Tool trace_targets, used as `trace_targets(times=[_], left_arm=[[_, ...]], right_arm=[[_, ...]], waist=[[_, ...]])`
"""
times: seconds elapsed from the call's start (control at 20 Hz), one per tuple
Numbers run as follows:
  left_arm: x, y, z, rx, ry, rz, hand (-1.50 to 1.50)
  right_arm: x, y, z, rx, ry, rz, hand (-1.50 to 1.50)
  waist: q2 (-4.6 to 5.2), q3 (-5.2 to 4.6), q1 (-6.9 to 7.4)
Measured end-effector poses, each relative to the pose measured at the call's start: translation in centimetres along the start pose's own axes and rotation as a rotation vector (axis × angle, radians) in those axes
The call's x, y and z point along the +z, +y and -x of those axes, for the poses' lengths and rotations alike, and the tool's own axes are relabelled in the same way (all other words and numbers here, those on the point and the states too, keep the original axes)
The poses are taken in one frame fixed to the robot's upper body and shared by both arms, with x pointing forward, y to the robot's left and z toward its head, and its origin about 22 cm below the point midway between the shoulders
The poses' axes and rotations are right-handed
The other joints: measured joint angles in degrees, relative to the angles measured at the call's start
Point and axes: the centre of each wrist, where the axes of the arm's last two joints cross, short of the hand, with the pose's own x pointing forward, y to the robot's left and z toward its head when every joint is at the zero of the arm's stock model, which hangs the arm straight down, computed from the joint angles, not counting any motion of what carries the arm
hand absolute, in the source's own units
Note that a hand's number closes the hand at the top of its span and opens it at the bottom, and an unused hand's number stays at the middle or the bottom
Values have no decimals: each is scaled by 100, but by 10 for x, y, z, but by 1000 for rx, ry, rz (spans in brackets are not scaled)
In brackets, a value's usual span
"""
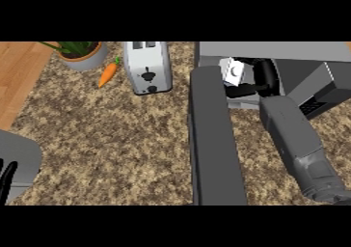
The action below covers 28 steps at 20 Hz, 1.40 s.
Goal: Pick up the milk, place it into the microwave and close the microwave
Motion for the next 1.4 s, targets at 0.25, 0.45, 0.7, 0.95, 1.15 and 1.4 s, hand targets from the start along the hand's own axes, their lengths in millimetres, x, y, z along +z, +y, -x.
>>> trace_targets(times=[0.25,0.45,0.7,0.95,1.15,1.4], left_arm=[[-6,-3,-2,6,-13,24,-150],[-12,-5,1,15,-20,44,-150],[-16,-7,2,18,-26,65,-150],[-21,-10,0,2,-35,91,-150],[-27,-13,1,-16,-36,104,-150],[-32,-15,1,-43,-35,120,-150]], right_arm=[[-14,2,-6,60,-22,23,150],[-25,-4,-13,139,-28,38,150],[-32,-7,-18,191,-9,96,150],[-40,-18,-25,231,22,246,150],[-40,-23,-25,345,12,317,-150],[-40,-26,-25,509,-4,357,-150]], waist=[[54,4,127],[110,5,219],[176,9,365],[252,16,474],[305,14,541],[356,14,662]])
